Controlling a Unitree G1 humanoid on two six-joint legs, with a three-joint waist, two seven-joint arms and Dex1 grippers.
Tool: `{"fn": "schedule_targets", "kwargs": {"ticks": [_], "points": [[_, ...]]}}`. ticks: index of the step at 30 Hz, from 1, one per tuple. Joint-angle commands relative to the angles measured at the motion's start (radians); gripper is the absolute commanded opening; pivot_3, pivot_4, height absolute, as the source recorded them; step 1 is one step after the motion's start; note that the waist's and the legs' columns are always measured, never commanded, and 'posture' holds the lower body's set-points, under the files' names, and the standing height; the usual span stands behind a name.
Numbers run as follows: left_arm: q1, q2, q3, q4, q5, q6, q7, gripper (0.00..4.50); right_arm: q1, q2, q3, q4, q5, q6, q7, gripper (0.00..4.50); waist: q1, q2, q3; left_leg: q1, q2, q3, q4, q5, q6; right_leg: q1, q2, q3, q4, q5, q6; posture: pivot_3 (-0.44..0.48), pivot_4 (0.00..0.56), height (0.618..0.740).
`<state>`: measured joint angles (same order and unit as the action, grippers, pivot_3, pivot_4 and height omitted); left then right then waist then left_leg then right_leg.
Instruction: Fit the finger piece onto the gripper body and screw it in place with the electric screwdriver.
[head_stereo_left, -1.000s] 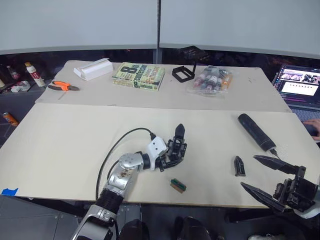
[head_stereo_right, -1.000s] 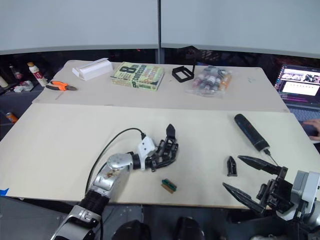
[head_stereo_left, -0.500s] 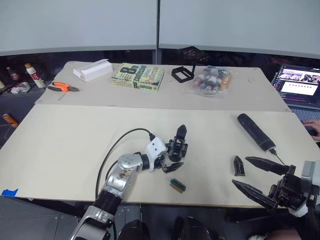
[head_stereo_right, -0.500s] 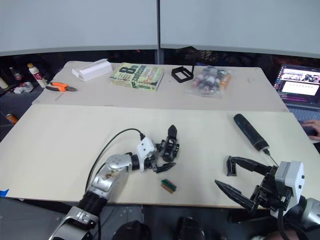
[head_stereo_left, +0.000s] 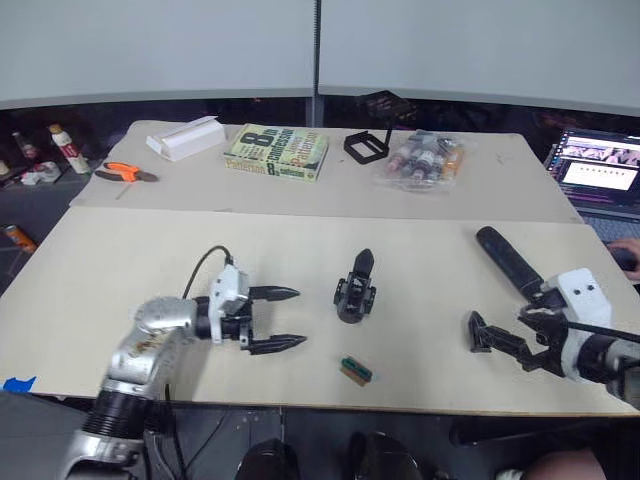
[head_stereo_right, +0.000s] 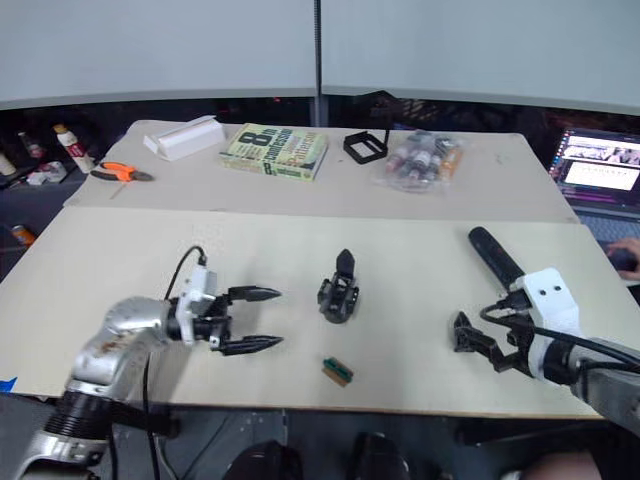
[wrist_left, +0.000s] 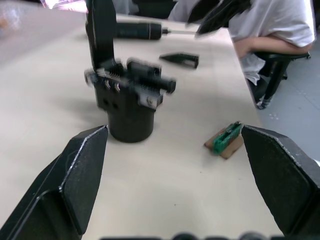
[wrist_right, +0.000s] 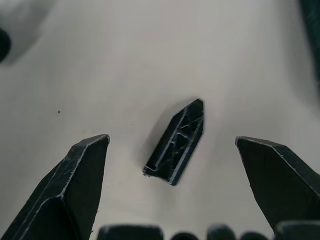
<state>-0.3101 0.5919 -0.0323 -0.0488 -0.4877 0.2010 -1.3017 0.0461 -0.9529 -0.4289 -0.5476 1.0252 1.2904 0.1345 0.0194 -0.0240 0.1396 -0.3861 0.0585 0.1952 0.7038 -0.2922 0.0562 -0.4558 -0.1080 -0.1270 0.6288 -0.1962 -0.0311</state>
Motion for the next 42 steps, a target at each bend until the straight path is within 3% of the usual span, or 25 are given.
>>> {"fn": "schedule_targets", "kwargs": {"ticks": [1,4,7,14,15,21,24,28,35,42], "points": [[-0.027,-0.015,0.013,-0.076,-0.039,-0.019,0.0,4.46,-0.059,0.036,0.041,0.034,-0.03,0.111,-0.079,4.5,-0.001,0.0,0.0,-0.001,-0.001,-0.001,0.0,0.0,0.001,0.0,0.0,0.0,0.0,0.0,0.0,0.0,0.15,0.74],[-0.025,-0.027,0.01,-0.122,-0.035,-0.036,0.023,4.46,-0.116,0.131,0.097,0.079,-0.074,0.161,-0.131,4.5,-0.008,0.0,0.0,-0.002,-0.004,-0.001,0.0,0.0,0.002,0.0,-0.001,0.002,0.0,0.002,0.001,0.0,0.15,0.74],[-0.021,-0.025,0.011,-0.141,-0.039,-0.031,0.031,4.5,-0.137,0.184,0.112,0.087,-0.11,0.191,-0.142,3.74,-0.012,-0.002,-0.001,-0.001,-0.006,-0.001,0.0,0.001,0.002,0.0,-0.002,0.002,0.0,0.002,0.003,0.0,0.15,0.74],[-0.03,-0.016,0.017,-0.162,-0.054,-0.019,0.036,4.5,-0.155,0.211,0.126,0.093,-0.211,0.188,-0.11,1.29,-0.02,-0.003,-0.002,0.0,-0.005,-0.001,0.0,0.001,0.002,0.001,-0.002,0.002,0.001,-0.001,0.006,0.0,0.15,0.74],[-0.035,-0.02,0.018,-0.166,-0.062,-0.008,0.044,4.5,-0.151,0.204,0.124,0.083,-0.218,0.184,-0.096,1.13,-0.02,-0.003,-0.002,0.001,-0.005,-0.001,0.0,0.001,0.002,0.001,-0.002,0.002,0.001,-0.001,0.006,0.0,0.15,0.74],[-0.109,-0.1,0.048,-0.224,-0.225,0.23,0.244,4.5,-0.126,0.19,0.058,-0.081,-0.325,-0.234,0.095,1.14,-0.018,-0.001,-0.001,0.0,-0.007,-0.001,0.0,0.001,0.002,0.001,-0.002,0.003,0.001,-0.001,0.008,0.0,0.15,0.74],[-0.151,-0.154,0.065,-0.245,-0.321,0.353,0.364,4.5,-0.124,0.197,0.056,-0.149,-0.398,-0.388,0.123,1.14,-0.017,-0.001,-0.001,0.001,-0.007,-0.001,-0.001,0.001,0.002,0.001,-0.002,0.004,0.001,-0.002,0.01,0.0,0.15,0.74],[-0.286,-0.358,0.066,-0.211,-0.426,0.469,0.629,4.5,-0.215,0.206,0.208,-0.283,-0.586,-0.656,0.133,1.14,-0.014,-0.001,-0.001,0.0,-0.008,-0.001,0.0,0.002,0.003,0.001,-0.002,0.004,0.002,-0.002,0.011,0.0,0.15,0.74],[-0.359,-0.526,0.017,-0.168,-0.379,0.465,0.757,4.5,-0.289,0.239,0.393,-0.279,-0.781,-0.767,0.121,1.14,-0.013,-0.001,-0.001,0.003,-0.009,-0.001,0.0,0.003,0.003,0.004,0.001,0.004,0.001,-0.003,0.013,0.0,0.15,0.74],[-0.39,-0.573,0.048,-0.151,-0.392,0.459,0.785,4.5,-0.302,0.29,0.434,-0.285,-0.859,-0.765,0.125,1.14,-0.011,-0.001,-0.001,0.002,-0.009,-0.001,0.0,0.003,0.003,0.004,0.001,0.004,0.001,-0.003,0.013,0.0,0.15,0.74]]}}
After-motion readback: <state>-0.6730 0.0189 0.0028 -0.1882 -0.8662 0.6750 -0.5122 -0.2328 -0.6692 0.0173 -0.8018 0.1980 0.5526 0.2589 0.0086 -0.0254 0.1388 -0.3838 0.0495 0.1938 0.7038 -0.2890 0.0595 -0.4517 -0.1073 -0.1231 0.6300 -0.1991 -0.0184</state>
